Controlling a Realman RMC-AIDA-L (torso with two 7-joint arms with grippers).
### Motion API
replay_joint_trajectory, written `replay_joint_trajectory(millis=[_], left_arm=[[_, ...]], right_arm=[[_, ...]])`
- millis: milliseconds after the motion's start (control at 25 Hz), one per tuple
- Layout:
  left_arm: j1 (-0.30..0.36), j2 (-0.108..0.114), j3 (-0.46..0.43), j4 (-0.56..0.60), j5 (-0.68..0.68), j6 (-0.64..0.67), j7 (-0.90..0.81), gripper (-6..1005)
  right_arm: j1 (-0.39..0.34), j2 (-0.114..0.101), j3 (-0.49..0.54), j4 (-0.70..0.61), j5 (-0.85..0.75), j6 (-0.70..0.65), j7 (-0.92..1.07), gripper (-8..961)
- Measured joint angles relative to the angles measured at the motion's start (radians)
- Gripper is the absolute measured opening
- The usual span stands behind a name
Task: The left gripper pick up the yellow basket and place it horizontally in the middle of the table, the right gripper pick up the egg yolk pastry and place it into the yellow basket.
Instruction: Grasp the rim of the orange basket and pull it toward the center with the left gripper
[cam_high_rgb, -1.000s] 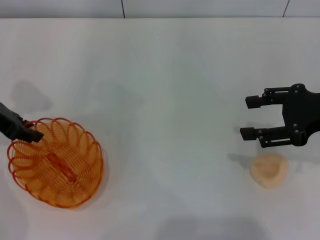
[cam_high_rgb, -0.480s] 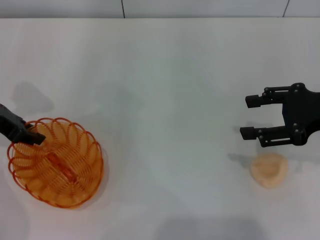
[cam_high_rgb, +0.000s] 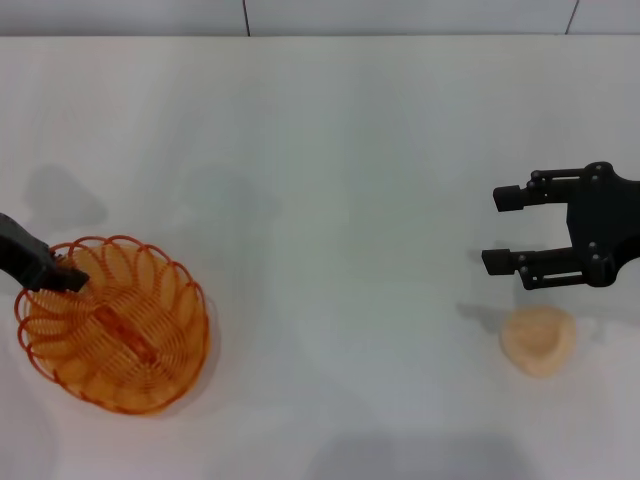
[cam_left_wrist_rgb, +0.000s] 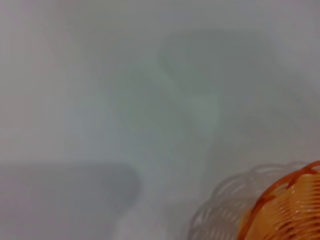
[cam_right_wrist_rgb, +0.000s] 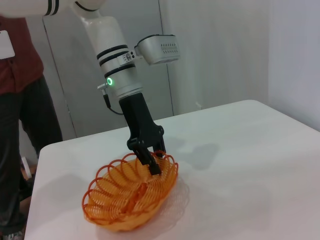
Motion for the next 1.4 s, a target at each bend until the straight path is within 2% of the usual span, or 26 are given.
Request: replay_joint_trajectory(millis=[360,880,1120,1400], left_arm=[[-0.009,0.002,0.017,-0.001,0.000,0.005,0.003,169],[-0.015,0.002,0.034,0.009,-0.010,0.026,0.003,163],[-0.002,-0.009,0.027,0.073,-0.113,0.075,-0.005,162],[0.003,-0.011,0.018,0.086,-0.200,0.086,-0.061,121]], right_arm=[[0.000,0.000,0.002,-0.001,0.000,0.000,0.001,732],[0.001,0.000,0.016,0.001,0.000,0.000,0.001,728],[0.002,0.000,0.017,0.002,0.000,0.006,0.001,729],[0.004,0.000,0.029,0.007,0.000,0.006,0.001,729]])
